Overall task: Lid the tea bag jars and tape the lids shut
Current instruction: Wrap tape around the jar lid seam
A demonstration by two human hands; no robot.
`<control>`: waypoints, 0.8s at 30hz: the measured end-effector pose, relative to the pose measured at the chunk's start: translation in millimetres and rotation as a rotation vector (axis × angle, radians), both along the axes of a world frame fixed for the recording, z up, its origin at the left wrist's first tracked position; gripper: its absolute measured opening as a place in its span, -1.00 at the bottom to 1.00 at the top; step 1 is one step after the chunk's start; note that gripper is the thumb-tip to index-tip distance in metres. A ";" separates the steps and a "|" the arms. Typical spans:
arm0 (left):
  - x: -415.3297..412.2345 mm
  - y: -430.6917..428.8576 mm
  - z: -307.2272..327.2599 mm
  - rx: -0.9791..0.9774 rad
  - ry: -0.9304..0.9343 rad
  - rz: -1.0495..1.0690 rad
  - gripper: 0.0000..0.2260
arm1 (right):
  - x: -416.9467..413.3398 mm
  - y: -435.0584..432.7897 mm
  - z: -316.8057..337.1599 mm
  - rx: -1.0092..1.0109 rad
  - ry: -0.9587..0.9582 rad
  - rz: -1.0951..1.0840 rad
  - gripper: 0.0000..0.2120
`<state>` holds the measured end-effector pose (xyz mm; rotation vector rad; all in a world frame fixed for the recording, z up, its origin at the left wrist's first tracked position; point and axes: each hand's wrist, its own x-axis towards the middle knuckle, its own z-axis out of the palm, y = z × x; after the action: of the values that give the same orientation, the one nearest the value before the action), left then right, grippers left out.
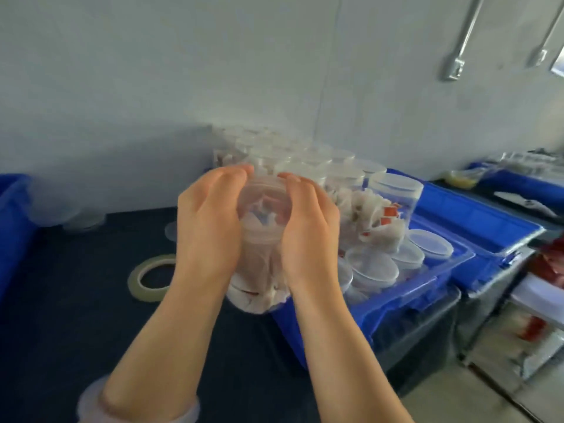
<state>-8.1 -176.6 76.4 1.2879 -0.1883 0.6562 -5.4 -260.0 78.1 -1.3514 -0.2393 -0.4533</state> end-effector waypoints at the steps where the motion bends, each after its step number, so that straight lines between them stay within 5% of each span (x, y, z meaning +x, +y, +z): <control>1: 2.1 -10.2 3.3 0.024 -0.008 -0.020 -0.79 | 1.4 -11.0 3.7 0.018 -0.012 -0.025 -0.82; 4: 12.5 -38.9 10.6 0.038 0.007 -0.090 -0.87 | 8.9 -39.5 13.6 0.029 -0.036 -0.105 -0.81; 8: 32.9 -72.8 16.8 0.094 -0.016 -0.096 -0.65 | 26.5 -70.5 23.4 0.118 0.032 -0.182 -0.80; 14: 70.1 -115.4 0.3 0.261 -0.107 -0.018 -0.88 | 72.1 -110.7 17.4 0.079 0.094 -0.367 -0.75; 19: 101.5 -134.1 -16.8 0.339 -0.226 0.073 -0.54 | 96.7 -126.9 2.0 0.076 0.086 -0.451 -0.70; 24: 116.0 -140.5 -30.3 0.301 -0.261 0.098 -0.56 | 100.5 -126.5 -7.7 -0.010 0.073 -0.536 -0.72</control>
<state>107.9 -317.1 46.1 1.5030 -0.4537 0.9052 95.1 -386.5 70.3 -1.4346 0.1893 -0.8471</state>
